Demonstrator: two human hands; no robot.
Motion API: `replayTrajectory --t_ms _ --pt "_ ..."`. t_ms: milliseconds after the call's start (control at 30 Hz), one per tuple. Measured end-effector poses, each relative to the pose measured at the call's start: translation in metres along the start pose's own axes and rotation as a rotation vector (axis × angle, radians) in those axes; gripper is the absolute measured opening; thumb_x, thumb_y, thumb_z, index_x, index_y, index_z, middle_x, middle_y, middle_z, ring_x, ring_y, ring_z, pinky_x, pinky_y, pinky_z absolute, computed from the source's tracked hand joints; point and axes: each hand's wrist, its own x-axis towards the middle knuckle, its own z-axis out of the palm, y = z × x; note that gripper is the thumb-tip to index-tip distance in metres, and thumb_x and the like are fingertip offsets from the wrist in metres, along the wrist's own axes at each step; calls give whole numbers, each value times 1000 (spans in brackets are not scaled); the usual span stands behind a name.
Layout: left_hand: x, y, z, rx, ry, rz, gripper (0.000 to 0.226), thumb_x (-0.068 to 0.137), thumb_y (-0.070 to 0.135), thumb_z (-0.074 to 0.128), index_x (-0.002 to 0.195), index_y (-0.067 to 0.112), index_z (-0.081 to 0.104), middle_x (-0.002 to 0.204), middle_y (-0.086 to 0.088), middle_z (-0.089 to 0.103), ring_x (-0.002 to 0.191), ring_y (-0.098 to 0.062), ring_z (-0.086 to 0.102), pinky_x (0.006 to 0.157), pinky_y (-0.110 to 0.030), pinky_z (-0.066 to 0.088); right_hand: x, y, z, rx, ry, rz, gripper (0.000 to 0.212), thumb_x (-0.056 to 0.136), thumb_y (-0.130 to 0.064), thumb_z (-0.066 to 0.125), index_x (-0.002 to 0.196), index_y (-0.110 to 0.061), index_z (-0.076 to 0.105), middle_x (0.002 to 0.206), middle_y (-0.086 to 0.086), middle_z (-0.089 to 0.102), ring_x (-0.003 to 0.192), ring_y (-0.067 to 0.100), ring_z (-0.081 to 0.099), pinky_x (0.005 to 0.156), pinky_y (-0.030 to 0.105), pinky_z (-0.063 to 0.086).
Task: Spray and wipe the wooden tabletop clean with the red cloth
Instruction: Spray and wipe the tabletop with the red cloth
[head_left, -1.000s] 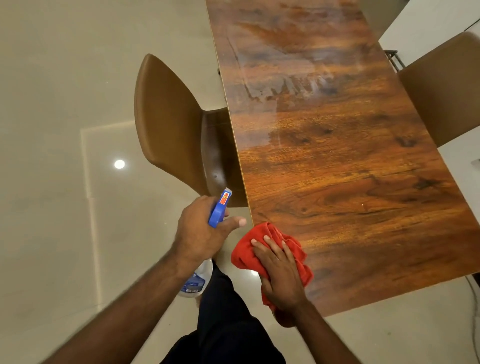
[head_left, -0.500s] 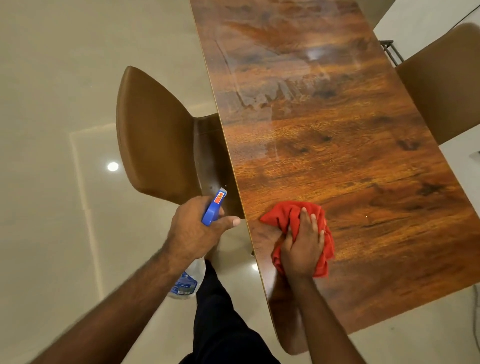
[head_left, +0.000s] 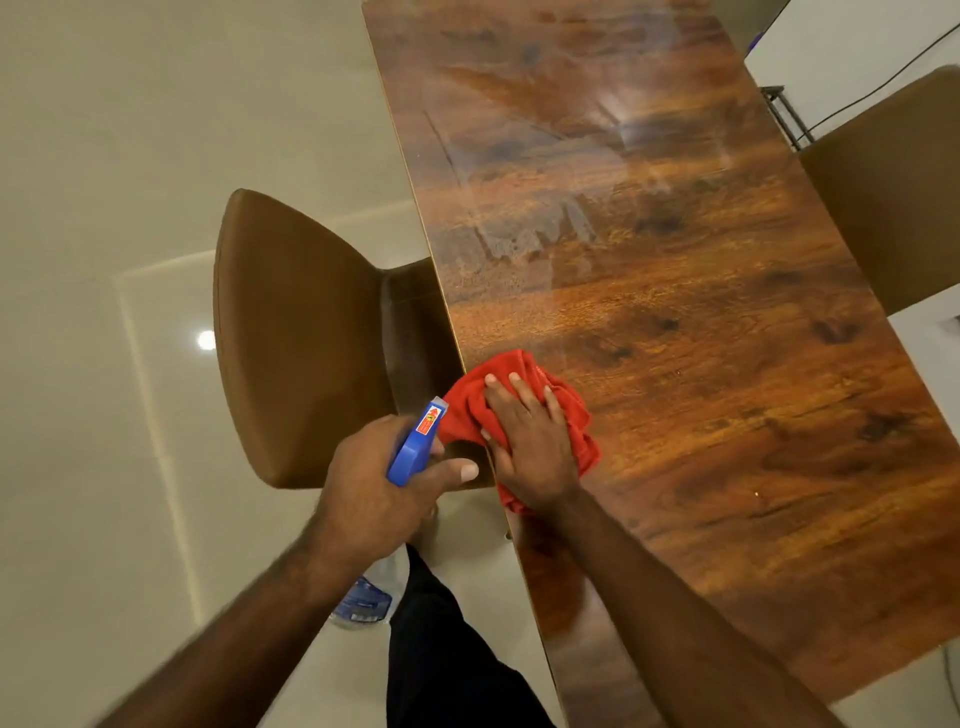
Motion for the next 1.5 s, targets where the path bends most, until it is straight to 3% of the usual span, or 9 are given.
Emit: replayTrajectory --t_ms 400,667,800,933,1000,1200,1300,1367,1500 --pt "55 17 -27 -51 -29 -57 45 61 66 65 85 28 61 77 5 63 64 -11 60 55 -10 41 171 2 6 36 -18 -4 62 99 -34 49 159 -24 41 166 -7 40 158 19 27 126 58 18" --pt "71 19 -40 -93 -53 -87 44 62 64 65 86 27 62 77 4 65 66 -14 63 57 -14 47 69 12 -8 143 -28 -26 71 94 -18 61 161 -23 39 169 -10 33 160 13 19 130 51 14" --pt "76 16 -43 -135 -68 -94 44 64 63 68 84 24 65 74 1 67 66 -18 65 60 -21 54 43 61 -29 129 82 291 73 89 -17 57 160 -22 40 163 -3 44 157 15 27 128 54 20" --pt "81 20 -41 -146 -84 -107 44 67 64 71 84 24 65 74 1 67 67 -20 67 62 -24 58 92 90 -29 70 306 724 61 96 -26 52 156 -13 46 158 8 51 153 26 37 125 56 24" --pt "84 21 -39 -130 -96 -110 46 69 67 73 85 24 65 75 1 68 68 -20 67 63 -25 58 124 78 -23 56 326 796 60 99 -29 53 156 -12 45 159 8 50 154 26 35 125 56 23" --pt "98 35 -37 -96 -126 -78 48 66 67 68 81 21 66 70 -2 67 65 -21 67 63 -34 61 178 -4 1 70 97 358 65 100 -42 44 159 -17 39 164 3 44 157 24 29 128 53 17" --pt "109 42 -38 -102 -134 -49 44 70 63 72 78 20 67 66 -3 67 63 -24 67 62 -39 61 175 18 -3 94 46 164 66 97 -35 48 160 -18 39 165 -1 43 157 20 29 127 56 20" --pt "116 46 -38 -122 -133 -48 43 67 60 70 78 19 67 67 -5 68 64 -26 68 62 -38 61 169 56 -10 86 74 208 70 94 -27 54 161 -17 38 165 0 42 157 19 28 127 56 21" --pt "129 52 -39 -121 -145 -54 44 66 61 68 81 19 67 68 -5 69 65 -26 69 61 -30 61 176 128 -32 21 280 597 63 101 -30 52 160 -10 38 165 9 42 156 28 32 127 55 22"
